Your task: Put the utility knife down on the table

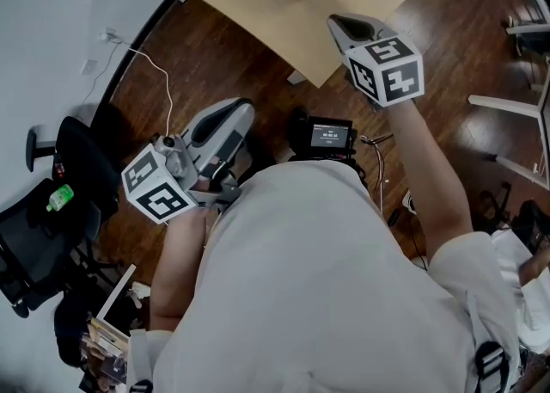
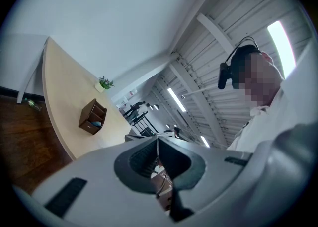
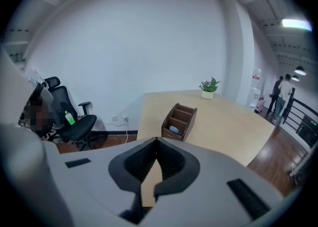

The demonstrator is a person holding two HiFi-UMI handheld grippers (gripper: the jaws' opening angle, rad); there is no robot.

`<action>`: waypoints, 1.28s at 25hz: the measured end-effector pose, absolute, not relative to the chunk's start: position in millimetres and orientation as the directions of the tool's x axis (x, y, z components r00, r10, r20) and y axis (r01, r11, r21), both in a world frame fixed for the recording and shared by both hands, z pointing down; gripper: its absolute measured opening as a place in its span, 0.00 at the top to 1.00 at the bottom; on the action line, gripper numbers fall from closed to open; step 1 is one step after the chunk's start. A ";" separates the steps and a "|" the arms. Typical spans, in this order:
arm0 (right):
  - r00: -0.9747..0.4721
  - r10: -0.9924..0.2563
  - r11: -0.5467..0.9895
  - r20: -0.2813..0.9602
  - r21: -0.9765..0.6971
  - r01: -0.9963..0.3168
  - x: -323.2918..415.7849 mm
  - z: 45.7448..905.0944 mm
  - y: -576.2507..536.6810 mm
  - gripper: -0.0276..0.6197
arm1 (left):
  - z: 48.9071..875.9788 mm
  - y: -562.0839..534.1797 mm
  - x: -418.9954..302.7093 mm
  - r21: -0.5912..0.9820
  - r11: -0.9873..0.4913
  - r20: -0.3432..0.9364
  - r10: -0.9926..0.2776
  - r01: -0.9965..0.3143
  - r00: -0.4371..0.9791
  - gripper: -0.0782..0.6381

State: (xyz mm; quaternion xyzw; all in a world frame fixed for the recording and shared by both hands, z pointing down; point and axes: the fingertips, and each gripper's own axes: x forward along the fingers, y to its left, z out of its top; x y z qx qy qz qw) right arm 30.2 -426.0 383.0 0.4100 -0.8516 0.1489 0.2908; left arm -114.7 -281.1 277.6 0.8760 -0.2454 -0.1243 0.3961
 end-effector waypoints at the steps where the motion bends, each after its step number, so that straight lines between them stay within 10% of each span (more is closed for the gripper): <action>1: -0.501 -0.613 0.616 0.611 -0.028 -0.788 30.5 379.6 -421.5 0.95 | 277.4 -280.9 -113.6 0.754 -0.568 -0.025 -0.527 -0.330 0.849 0.89; 32: -0.499 -0.685 0.535 0.531 -0.098 -0.839 53.9 317.3 -315.9 0.95 | 278.2 -270.3 -105.9 0.750 -0.595 -0.037 -0.475 -0.290 0.879 0.89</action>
